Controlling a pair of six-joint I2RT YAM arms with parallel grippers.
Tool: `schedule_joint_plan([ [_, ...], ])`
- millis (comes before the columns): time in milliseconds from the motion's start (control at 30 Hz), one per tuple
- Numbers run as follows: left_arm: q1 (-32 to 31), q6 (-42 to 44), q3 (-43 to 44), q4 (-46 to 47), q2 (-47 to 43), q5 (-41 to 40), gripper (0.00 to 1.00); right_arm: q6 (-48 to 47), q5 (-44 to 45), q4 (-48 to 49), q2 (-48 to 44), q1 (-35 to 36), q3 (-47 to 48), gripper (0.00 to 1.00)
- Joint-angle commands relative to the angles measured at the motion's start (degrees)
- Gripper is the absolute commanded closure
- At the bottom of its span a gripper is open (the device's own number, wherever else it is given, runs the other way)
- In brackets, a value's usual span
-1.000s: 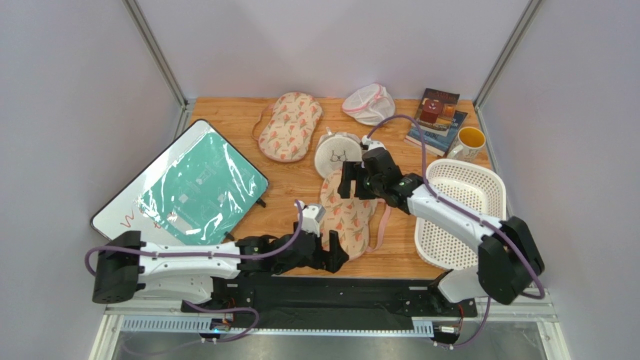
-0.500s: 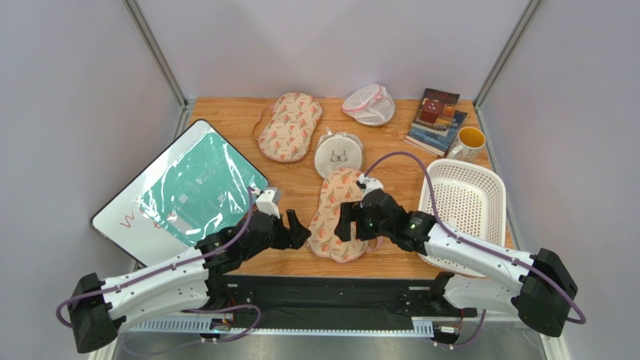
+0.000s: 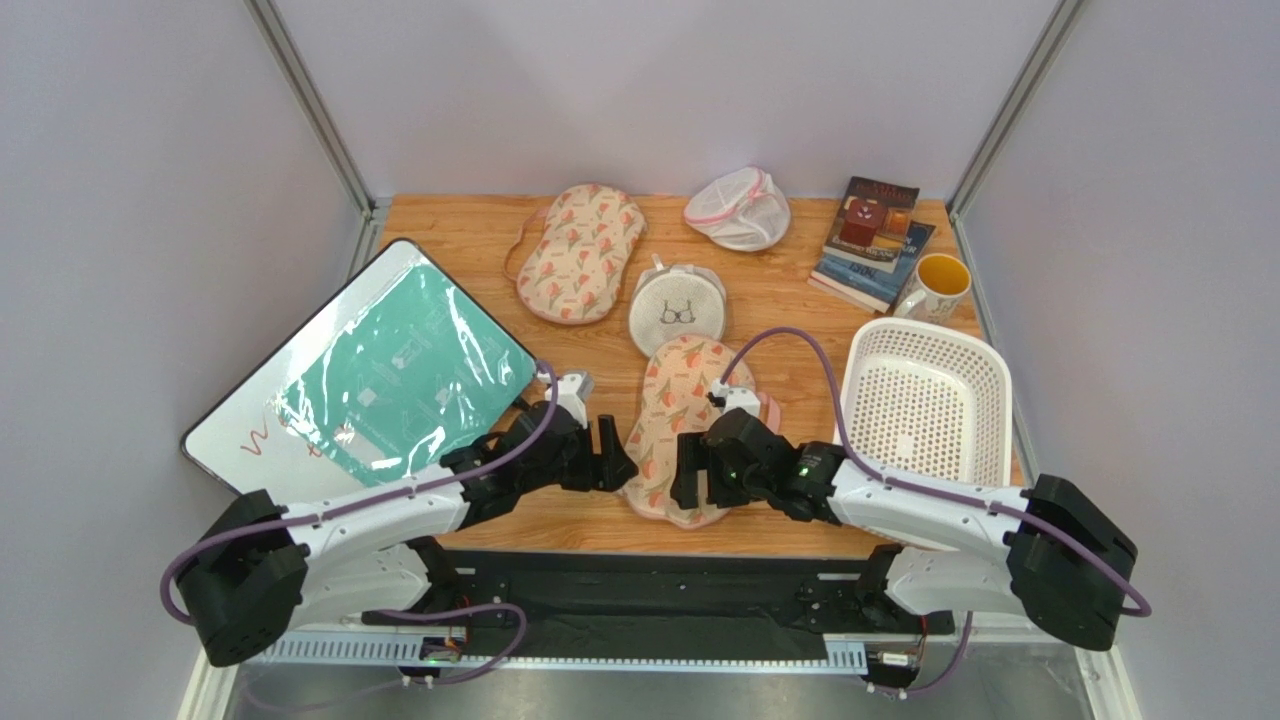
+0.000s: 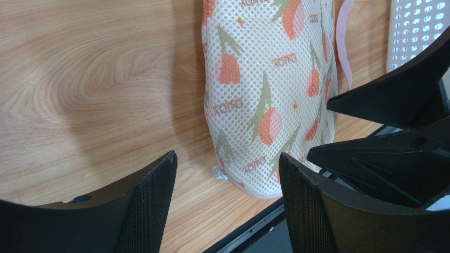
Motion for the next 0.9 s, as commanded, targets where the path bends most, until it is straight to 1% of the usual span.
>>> schedule_joint_plan([
  [0, 0.7, 0.5, 0.1, 5.9, 2.3, 1.1, 0.25, 0.6, 2.9, 3.3, 1.0, -0.2, -0.2, 0.12],
  [100, 0.8, 0.2, 0.4, 8.0, 5.2, 2.2, 0.28, 0.5, 3.3, 3.3, 1.3, -0.6, -0.3, 0.11],
  [133, 0.8, 0.1, 0.4, 8.6, 6.1, 2.5, 0.30, 0.4, 3.3, 3.3, 1.2, -0.8, -0.4, 0.12],
  [167, 0.8, -0.1, 0.4, 9.3, 6.8, 3.0, 0.35, 0.2, 3.3, 3.3, 1.1, -0.9, -0.4, 0.11],
  [200, 0.8, -0.6, 0.3, 10.7, 8.4, 3.8, 0.36, 0.2, 3.5, 3.3, 1.1, -1.1, -0.5, 0.11],
  [333, 0.8, -1.4, 0.2, 11.6, 10.8, 4.3, 0.40, -0.6, 3.4, 3.3, 0.5, -2.7, -0.9, 0.11],
  [367, 0.8, -1.7, -0.2, 11.9, 10.8, 4.5, 0.46, -0.8, 3.3, 3.2, 0.2, -3.1, -1.0, 0.10],
  [500, 0.8, -3.4, -2.1, 17.5, 10.9, 5.9, 0.57, -2.3, 2.9, 3.4, 0.6, -5.3, -0.9, 0.09],
  [533, 0.8, -3.8, -2.1, 18.1, 11.2, 6.2, 0.62, -2.5, 2.7, 3.3, 1.1, -5.7, -0.7, 0.09],
  [567, 0.8, -4.0, -2.1, 18.6, 12.0, 6.9, 0.72, -2.8, 2.6, 3.4, 1.4, -5.8, -0.3, 0.09],
  [633, 0.8, -4.8, -2.0, 20.1, 12.9, 7.6, 0.84, -3.6, 2.6, 3.4, 1.9, -6.2, 0.1, 0.09],
  [667, 0.8, -5.1, -1.9, 21.5, 13.9, 8.8, 0.93, -3.9, 2.4, 3.3, 2.1, -6.4, 0.8, 0.10],
  [700, 0.6, -5.3, -1.9, 22.0, 14.5, 9.2, 0.98, -4.5, 2.5, 2.6, 2.3, -6.7, 1.3, 0.10],
  [733, 0.6, -5.9, -1.8, 22.4, 14.8, 9.7, 1.00, -4.8, 2.4, 2.0, 2.5, -6.8, 1.8, 0.10],
  [800, 0.2, -6.4, -1.8, 22.8, 15.1, 9.8, 1.00, -5.3, 2.6, -1.5, 2.4, -7.0, 4.4, 0.10],
  [867, -0.9, -7.9, -2.1, 21.7, 13.6, 7.1, 1.00, -5.5, 2.6, -3.6, 1.1, -6.9, 5.6, 0.11],
])
